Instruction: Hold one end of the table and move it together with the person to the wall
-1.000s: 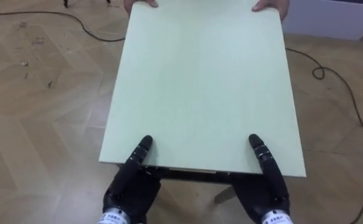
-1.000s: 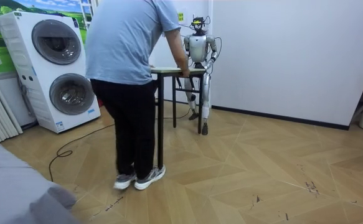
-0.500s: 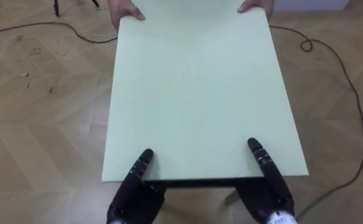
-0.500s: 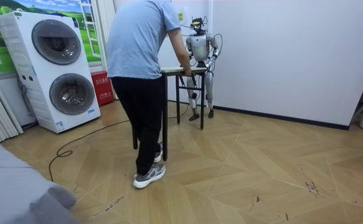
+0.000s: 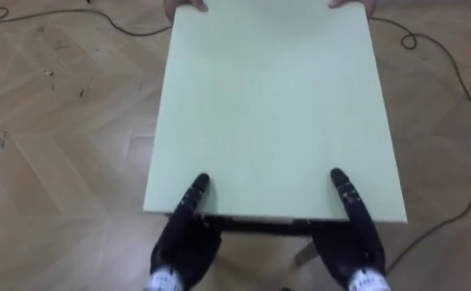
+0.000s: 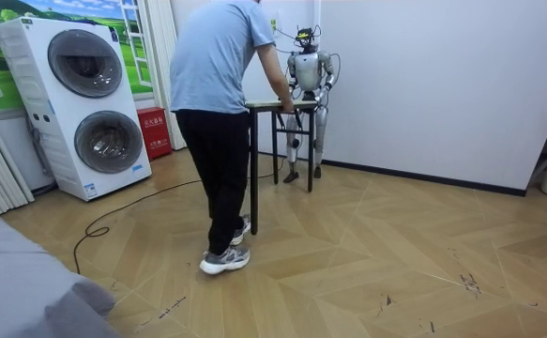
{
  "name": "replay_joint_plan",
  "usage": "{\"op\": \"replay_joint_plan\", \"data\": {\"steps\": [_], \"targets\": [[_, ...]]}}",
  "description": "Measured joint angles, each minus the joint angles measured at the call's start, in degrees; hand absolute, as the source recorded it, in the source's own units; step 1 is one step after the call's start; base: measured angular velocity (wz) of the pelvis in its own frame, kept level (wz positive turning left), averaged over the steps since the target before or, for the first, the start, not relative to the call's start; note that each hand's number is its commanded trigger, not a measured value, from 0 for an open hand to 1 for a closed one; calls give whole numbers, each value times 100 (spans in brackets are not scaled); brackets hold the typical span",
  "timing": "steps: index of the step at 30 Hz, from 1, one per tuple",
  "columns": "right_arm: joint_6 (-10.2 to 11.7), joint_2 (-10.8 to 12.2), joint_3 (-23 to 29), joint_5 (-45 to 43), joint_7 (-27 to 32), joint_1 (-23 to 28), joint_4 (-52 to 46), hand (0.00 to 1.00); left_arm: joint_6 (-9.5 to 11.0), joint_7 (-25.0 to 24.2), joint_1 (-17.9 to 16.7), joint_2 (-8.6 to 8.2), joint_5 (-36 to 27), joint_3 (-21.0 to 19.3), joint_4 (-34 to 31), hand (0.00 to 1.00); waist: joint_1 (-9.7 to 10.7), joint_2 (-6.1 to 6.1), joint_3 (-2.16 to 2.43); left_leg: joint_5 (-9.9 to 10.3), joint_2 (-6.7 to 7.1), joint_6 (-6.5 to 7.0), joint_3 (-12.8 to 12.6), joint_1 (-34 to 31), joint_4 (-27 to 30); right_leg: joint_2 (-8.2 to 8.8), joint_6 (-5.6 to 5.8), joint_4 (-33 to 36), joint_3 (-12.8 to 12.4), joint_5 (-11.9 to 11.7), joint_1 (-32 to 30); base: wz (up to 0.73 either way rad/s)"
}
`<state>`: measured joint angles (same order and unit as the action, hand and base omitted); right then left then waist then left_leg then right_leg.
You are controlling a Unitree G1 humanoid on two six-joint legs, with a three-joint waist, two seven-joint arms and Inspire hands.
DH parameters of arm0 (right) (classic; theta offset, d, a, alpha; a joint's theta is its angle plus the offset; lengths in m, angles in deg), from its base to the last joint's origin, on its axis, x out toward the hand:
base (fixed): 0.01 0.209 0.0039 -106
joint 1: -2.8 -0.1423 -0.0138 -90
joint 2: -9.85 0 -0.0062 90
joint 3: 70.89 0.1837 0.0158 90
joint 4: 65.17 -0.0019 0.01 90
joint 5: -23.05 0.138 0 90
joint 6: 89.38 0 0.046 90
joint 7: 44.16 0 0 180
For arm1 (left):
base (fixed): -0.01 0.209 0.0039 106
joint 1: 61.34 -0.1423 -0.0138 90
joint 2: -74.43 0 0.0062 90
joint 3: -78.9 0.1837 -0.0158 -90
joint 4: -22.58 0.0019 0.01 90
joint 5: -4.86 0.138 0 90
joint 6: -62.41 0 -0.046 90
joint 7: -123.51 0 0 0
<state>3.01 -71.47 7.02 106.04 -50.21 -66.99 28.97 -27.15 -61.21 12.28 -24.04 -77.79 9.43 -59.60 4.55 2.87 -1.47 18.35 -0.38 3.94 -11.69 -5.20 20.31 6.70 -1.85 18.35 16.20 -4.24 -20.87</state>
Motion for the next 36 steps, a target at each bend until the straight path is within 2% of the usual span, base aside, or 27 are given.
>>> {"op": "replay_joint_plan", "data": {"steps": [1,2,3,4,5,6,7,8,9,10,14,20,25,32,36], "targets": [[-8,-7,26,14,5,11,0,100,-18,0,3,5,-14,3,-1,100,25,-23,-4,-106,39,70,-35,-16,-85,18,182,-115,-184,-186,7,12],[-9,-4,39,15,7,51,-1,100,-28,0,1,-19,7,23,-2,100,62,-25,-6,-183,7,109,-153,-49,-121,44,348,-78,-326,-232,28,26],[-2,2,43,18,7,90,-7,100,-51,1,1,4,19,27,-1,100,81,-29,-4,-220,-31,115,-276,-54,-139,101,426,167,-345,-48,31,42],[9,12,43,58,3,175,-40,100,-85,5,0,5,63,27,-3,100,121,-69,-3,-326,-45,135,-427,-36,-245,257,477,767,-372,428,75,34],[12,19,29,98,-1,196,-41,100,-85,5,-1,14,79,27,-4,100,113,-104,5,-389,-43,136,-522,-17,-326,328,484,1048,-407,635,117,22],[35,17,-24,175,-1,198,-40,100,-68,5,-1,45,94,23,-21,100,61,-156,8,-480,-32,147,-592,-12,-414,457,530,1475,-468,974,276,-12],[58,4,-79,227,-1,197,-40,100,-61,3,-18,100,92,23,-56,100,-28,-213,22,-546,-27,140,-657,-20,-462,565,630,1638,-487,1192,550,-21],[62,-9,-107,259,-1,194,-41,100,-59,2,-37,116,90,18,-88,100,-56,-241,22,-569,-23,133,-682,-29,-472,608,657,1605,-490,1281,716,-26],[92,-32,-185,322,-1,191,-44,100,-37,2,-81,122,103,11,-142,100,-148,-288,22,-606,-12,118,-724,-52,-470,616,744,1375,-485,1408,1008,-26],[153,-42,-244,367,0,171,-44,100,-15,2,-81,123,120,3,-157,100,-217,-355,17,-644,-8,100,-797,-85,-467,567,787,985,-483,1469,1162,-27],[279,-26,-376,381,44,105,-41,100,76,3,-96,117,184,-12,-171,100,-408,-469,28,-778,-38,31,-855,-203,-492,394,761,12,-451,1470,1467,-17],[411,-16,-525,426,85,98,-38,100,199,4,-130,189,243,-14,-220,100,-577,-551,32,-889,-283,-90,-860,-304,-469,111,577,-384,-389,1205,1517,-5],[420,-25,-541,440,91,100,-29,100,200,4,-158,187,243,-14,-229,100,-628,-548,26,-985,-376,-148,-810,-394,-452,36,484,-476,-193,1144,1533,7],[363,-110,-533,421,85,73,-37,100,242,4,-332,94,243,-20,-329,100,-624,-476,25,-1007,-400,-180,-659,-458,-456,1,478,-485,-61,1144,1577,11],[360,-84,-579,350,85,32,-33,100,254,3,-355,119,234,-33,-331,100,-635,-459,23,-1044,-386,-163,-552,-537,-439,3,478,-498,16,1144,1576,17]]}}
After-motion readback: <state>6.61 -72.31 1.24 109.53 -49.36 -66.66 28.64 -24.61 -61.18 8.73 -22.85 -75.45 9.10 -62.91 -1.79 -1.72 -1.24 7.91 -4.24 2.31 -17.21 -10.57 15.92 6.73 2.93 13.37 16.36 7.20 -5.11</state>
